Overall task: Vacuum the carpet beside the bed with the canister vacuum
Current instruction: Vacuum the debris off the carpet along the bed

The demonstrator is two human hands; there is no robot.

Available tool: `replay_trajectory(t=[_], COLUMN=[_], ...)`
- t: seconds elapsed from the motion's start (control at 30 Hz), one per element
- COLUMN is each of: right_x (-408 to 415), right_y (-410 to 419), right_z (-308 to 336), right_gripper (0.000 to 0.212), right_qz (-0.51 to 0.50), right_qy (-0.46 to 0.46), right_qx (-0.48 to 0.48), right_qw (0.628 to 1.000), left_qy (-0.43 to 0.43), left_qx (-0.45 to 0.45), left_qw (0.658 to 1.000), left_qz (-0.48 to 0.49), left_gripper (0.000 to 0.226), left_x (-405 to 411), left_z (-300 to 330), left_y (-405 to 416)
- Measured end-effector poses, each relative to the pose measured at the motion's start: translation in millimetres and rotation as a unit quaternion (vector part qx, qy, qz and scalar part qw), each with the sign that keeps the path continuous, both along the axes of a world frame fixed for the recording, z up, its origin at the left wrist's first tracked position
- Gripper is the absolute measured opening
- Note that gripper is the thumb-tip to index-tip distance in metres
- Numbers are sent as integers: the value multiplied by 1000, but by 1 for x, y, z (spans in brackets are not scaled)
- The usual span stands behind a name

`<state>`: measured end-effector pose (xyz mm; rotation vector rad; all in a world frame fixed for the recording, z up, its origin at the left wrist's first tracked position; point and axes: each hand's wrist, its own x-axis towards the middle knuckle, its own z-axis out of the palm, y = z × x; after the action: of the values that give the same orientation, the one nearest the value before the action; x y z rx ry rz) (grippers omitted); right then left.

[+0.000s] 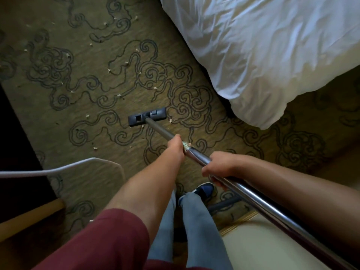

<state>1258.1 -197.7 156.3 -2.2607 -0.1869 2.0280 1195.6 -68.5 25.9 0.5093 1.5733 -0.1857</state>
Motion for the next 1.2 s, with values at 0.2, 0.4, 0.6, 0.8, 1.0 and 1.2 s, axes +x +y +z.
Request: replay_trajectory(t=[0.2, 0.4, 0.6, 0.8, 1.0, 1.2], right_x=[-8, -11, -6, 4, 3, -10], right_y=[10, 36, 45, 34, 28, -10], right_z=[3, 0, -8, -11, -22, -44], right_gripper=[43, 37, 31, 38, 38, 38], right_qz=[-5, -52, -85, -20, -3, 13], right_qy=[5, 25, 47, 21, 29, 8], right_qx=[-30, -50, -93, -95, -94, -84], right_qw=[1000, 997, 991, 995, 995, 996], left_qy=[-3, -10, -11, -9, -5, 3], left_qx=[-30, -69, -91, -106, -103, -72], left_qw=[999, 994, 993, 993, 994, 996], left_qz=[-44, -88, -72, -45, -42, -46], left_gripper=[39, 34, 25, 23, 28, 38], left_x=[-3, -2, 4, 9, 6, -3], left_z=[-12, -31, -41, -46, -59, -87], left_y=[7, 27, 24, 5, -4, -43])
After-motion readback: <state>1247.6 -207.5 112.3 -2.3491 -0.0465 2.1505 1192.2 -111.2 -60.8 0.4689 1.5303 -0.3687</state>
